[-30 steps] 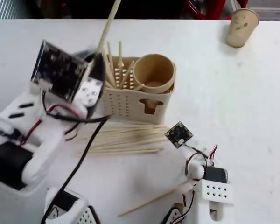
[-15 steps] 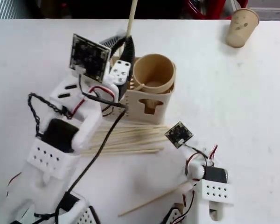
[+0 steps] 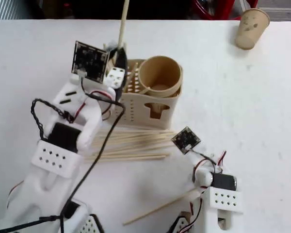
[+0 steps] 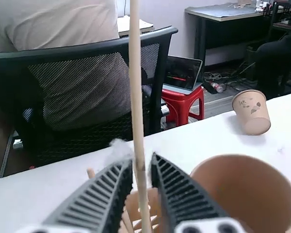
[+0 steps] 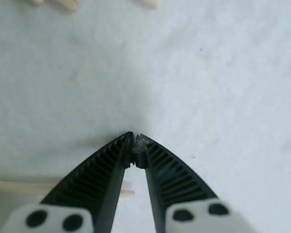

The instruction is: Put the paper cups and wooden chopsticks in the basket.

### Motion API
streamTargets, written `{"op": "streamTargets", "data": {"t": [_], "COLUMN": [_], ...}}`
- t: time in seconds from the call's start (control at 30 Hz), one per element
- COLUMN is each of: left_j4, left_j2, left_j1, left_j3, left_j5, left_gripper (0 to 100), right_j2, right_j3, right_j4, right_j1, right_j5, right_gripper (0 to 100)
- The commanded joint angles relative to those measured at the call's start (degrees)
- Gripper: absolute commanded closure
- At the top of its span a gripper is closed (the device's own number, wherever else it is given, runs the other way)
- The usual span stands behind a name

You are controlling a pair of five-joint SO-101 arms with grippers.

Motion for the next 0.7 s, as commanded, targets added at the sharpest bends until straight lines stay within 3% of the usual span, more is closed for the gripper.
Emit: {"op": "streamTargets", "data": {"t": [0.0, 0.17, 0.43, 0.57, 0.67], "left_j4": [-1.14, -0.26, 12.31, 13.54, 13.27], "left_j2": [-0.4, -0.48, -5.05, 1.45, 10.33], "left_j1": [-2.15, -7.69, -25.01, -34.86, -37.05], "left_j3": [-0.09, -1.93, -13.63, -15.03, -17.93], "left_j5": [0.53, 0.97, 6.24, 6.24, 6.15], "left_gripper": [88, 90, 90, 90, 90], "right_j2": [-0.4, -0.4, -0.4, -0.4, -0.4], "right_j3": [-0.26, -0.26, -0.26, -0.35, -0.26], "right_j4": [-0.66, -0.66, -2.59, -6.81, -8.22], "right_j1": [0.4, 0.31, 0.22, 1.1, 0.4], "right_j5": [-0.09, -0.09, -0.09, -0.09, -0.26], "right_gripper": [98.1, 98.1, 98.1, 98.1, 98.1]}}
